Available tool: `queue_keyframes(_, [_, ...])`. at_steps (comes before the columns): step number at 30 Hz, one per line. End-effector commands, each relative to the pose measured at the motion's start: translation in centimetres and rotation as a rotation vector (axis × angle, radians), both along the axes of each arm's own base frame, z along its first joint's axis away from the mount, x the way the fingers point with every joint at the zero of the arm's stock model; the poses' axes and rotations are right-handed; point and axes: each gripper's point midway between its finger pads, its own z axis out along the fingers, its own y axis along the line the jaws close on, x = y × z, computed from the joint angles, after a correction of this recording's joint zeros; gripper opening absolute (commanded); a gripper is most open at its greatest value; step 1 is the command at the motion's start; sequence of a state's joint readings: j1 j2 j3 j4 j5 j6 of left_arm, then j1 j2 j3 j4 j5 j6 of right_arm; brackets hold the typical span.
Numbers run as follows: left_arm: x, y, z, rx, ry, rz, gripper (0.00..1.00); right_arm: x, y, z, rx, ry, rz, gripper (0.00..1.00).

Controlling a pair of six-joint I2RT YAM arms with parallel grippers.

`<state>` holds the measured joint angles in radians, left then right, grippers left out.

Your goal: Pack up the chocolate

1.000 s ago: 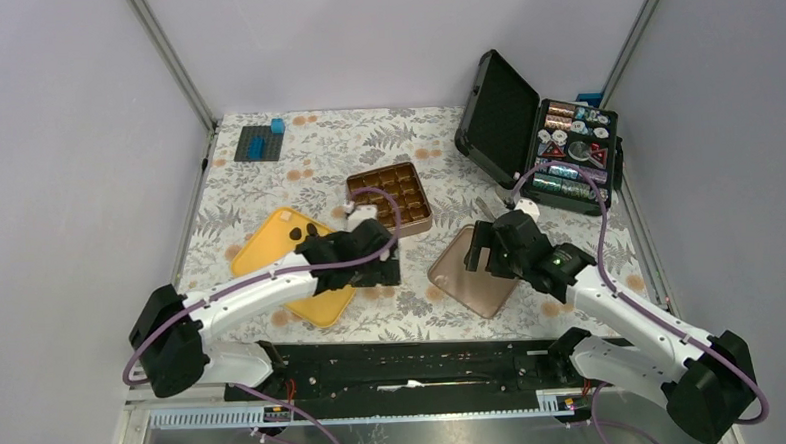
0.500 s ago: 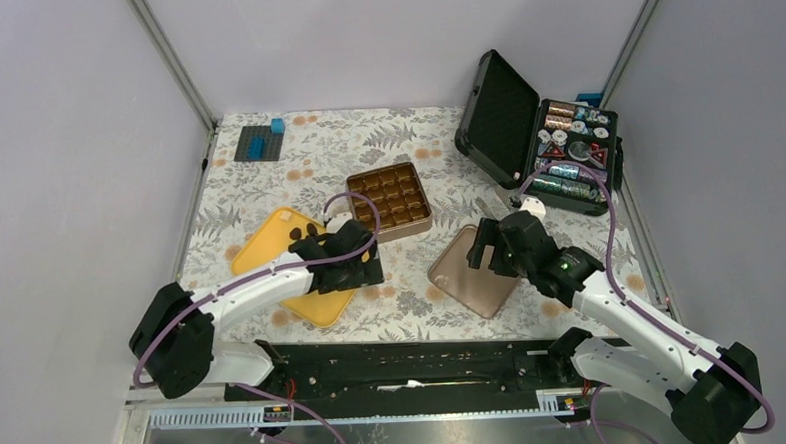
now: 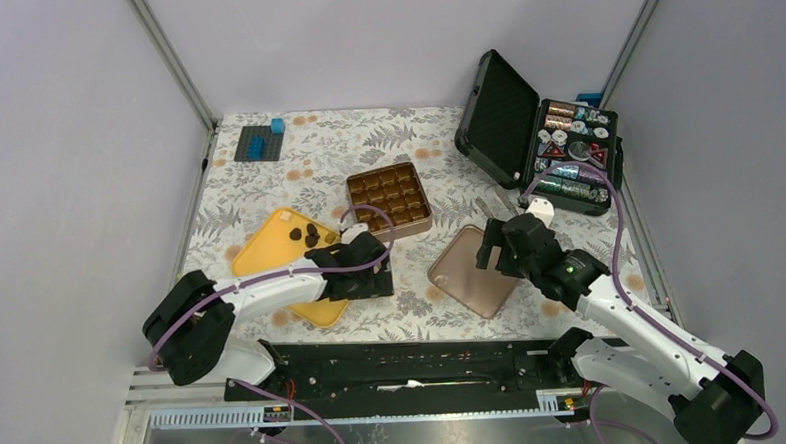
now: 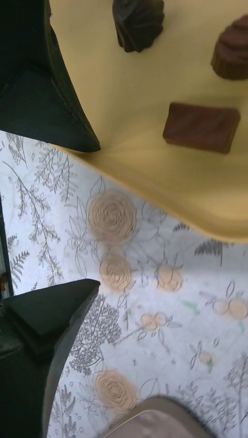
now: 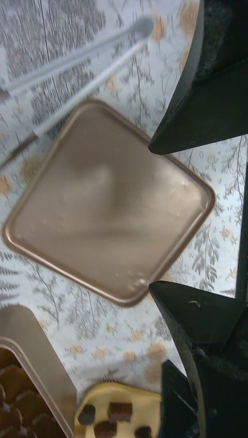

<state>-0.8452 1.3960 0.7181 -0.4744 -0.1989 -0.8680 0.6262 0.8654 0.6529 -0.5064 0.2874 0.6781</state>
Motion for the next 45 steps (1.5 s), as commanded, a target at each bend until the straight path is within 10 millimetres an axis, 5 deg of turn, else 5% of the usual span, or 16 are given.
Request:
queue_keyframes(1, [-2.2, -5.0, 0.1, -0.105, 0.046, -0.146, 0.99, 1.9, -3.3, 2.6, -0.167, -0.082, -0.093, 1.0])
queue_keyframes(7, [-3.8, -9.8, 0.7, -0.199, 0.07, -0.26, 0.99, 4.2, -6.9, 2.9, -0.295, -0.055, -0.153, 1.0])
queue_keyframes(13, [-4.1, -12.9, 2.1, -0.217, 0.063, -0.347, 0.99, 5.6, -8.8, 0.4, -0.348, 0.037, -0.159, 1.0])
queue_keyframes(23, [-4.2, -13.2, 10.3, -0.288, -0.034, -0.451, 0.99, 8.0, -8.2, -3.6, -0.296, 0.144, -0.104, 1.0])
queue_keyframes(28, [-3.6, -13.4, 13.8, -0.332, -0.115, -0.457, 0.99, 8.7, -7.4, -4.9, -0.282, 0.177, -0.07, 0.79])
queue_keyframes(33, [-2.7, -13.0, 13.6, -0.288, -0.145, -0.437, 0.99, 9.6, -7.4, -5.7, -0.305, 0.18, -0.065, 0.58])
queue_keyframes(45, [-2.0, -12.1, 14.6, -0.283, -0.19, -0.394, 0.99, 11.1, -7.0, -8.8, -0.355, 0.267, -0.001, 0.45])
